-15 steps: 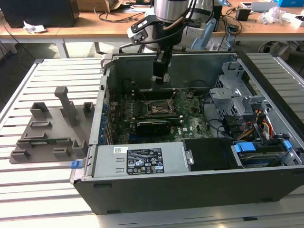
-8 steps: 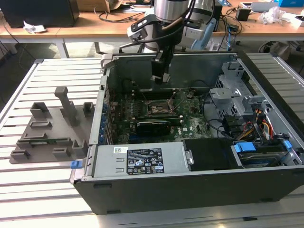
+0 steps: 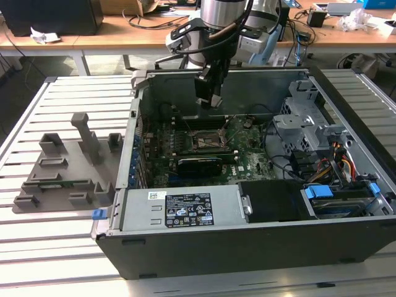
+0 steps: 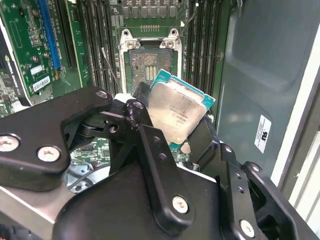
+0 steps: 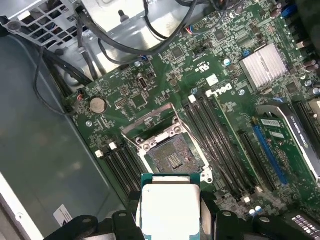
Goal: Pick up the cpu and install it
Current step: 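Place the cpu into insertion slot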
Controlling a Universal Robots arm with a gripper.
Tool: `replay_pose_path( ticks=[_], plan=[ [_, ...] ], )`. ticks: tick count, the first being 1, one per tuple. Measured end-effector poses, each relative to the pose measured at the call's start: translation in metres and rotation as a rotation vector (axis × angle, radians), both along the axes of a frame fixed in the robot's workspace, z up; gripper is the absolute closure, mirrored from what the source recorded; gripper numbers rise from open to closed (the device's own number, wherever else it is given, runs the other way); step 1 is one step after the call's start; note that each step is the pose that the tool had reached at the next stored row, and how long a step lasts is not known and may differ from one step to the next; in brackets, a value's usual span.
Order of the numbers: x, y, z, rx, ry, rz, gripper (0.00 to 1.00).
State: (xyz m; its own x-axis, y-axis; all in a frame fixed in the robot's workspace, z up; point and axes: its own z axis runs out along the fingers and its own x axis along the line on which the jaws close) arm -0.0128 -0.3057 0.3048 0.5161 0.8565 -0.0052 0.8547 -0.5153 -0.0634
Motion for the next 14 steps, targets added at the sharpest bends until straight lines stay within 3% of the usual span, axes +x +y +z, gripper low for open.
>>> replay_pose_path(
  ticks=[14],
  plan=[
    [0.0002, 0.0, -0.0001, 0.0, 0.0, -0.136, 0.45]
  ],
)
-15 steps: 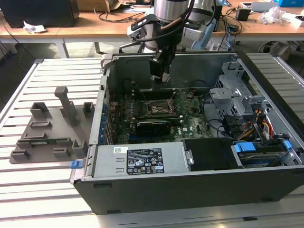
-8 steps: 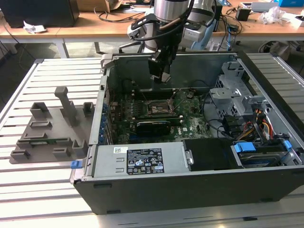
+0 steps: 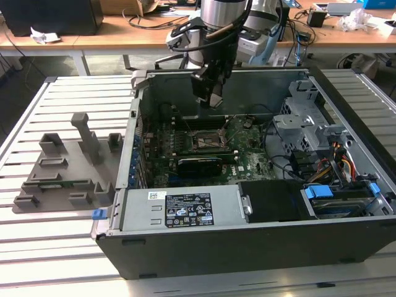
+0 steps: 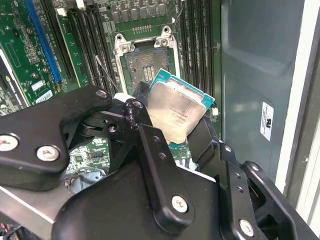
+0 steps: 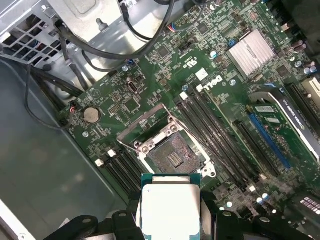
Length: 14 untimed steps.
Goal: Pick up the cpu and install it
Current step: 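Place the cpu into insertion slot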
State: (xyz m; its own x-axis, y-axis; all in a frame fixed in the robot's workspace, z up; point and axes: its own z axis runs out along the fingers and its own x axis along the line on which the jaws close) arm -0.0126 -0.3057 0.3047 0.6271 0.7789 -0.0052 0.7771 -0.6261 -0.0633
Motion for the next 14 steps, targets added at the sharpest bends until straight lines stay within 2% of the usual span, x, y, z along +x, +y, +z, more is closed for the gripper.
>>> replay_pose_path(
  ticks=[14],
  plan=[
    [0.0003, 0.0, -0.0001, 0.0, 0.0001, -0.099, 0.45]
  ],
)
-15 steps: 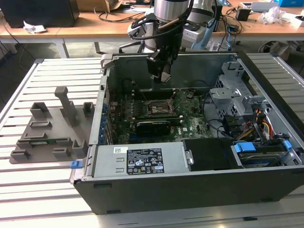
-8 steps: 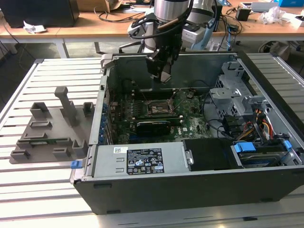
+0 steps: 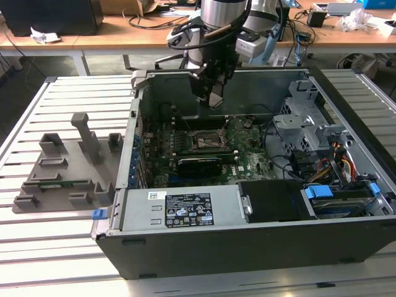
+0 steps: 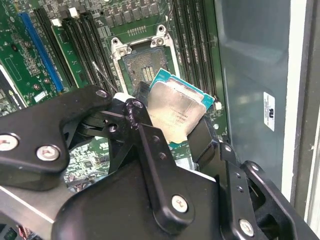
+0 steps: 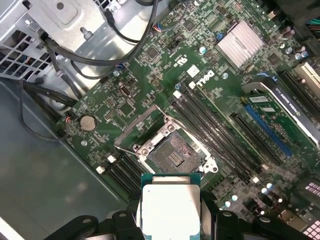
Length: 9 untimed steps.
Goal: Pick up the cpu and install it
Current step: 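Place the cpu into insertion slot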
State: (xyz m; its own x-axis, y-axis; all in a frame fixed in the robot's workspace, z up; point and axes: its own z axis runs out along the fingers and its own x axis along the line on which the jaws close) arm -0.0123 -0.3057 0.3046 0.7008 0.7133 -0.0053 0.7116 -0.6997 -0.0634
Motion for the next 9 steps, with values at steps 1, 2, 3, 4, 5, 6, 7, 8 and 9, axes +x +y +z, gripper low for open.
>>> replay_pose_path(
  ticks=[1, 2, 3, 4, 5, 6, 7, 8, 9],
  plan=[
    [0.0, 0.0, 0.0, 0.0, 0.0, -0.006, 0.45],
    [0.0001, 0.0, 0.0, 0.0, 0.0, -0.013, 0.45],
    [0.0001, 0.0, 0.0, 0.0, 0.0, -0.018, 0.45],
    [0.0001, 0.0, 0.0, 0.0, -0.0001, -0.027, 0.45],
    [0.0001, 0.0, 0.0, 0.0, 0.0, -0.032, 0.45],
    [0.0001, 0.0, 0.0, 0.0, 0.0, -0.037, 0.45],
    [0.0002, 0.0, -0.0001, 0.0, -0.0001, -0.045, 0.45],
    [0.0002, 0.0, -0.0001, 0.0, 0.0, -0.05, 0.45],
    [0.0002, 0.0, -0.0001, 0.0, -0.0001, -0.055, 0.45]
  ],
)
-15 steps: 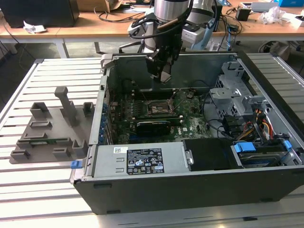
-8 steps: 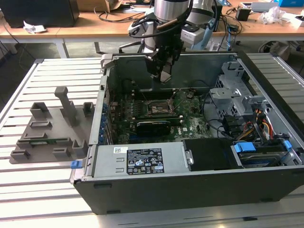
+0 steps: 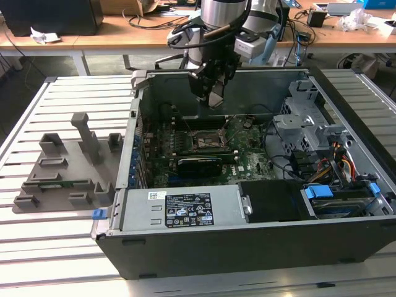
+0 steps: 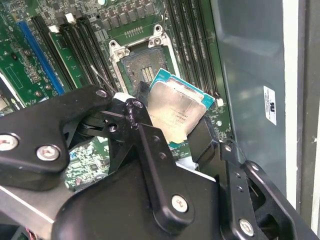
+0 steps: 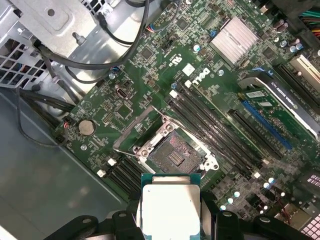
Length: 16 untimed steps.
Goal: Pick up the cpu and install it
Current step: 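Place the cpu into insertion slot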
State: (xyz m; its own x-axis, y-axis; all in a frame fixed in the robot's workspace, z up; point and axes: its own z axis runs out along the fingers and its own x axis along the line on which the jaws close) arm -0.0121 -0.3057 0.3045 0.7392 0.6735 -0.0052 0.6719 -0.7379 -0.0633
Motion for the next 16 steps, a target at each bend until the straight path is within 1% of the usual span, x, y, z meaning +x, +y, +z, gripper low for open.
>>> replay_pose_path(
  ticks=[16],
  plan=[
    [0.0002, 0.0, 0.0, -0.0001, 0.0001, -0.099, 0.45]
  ],
)
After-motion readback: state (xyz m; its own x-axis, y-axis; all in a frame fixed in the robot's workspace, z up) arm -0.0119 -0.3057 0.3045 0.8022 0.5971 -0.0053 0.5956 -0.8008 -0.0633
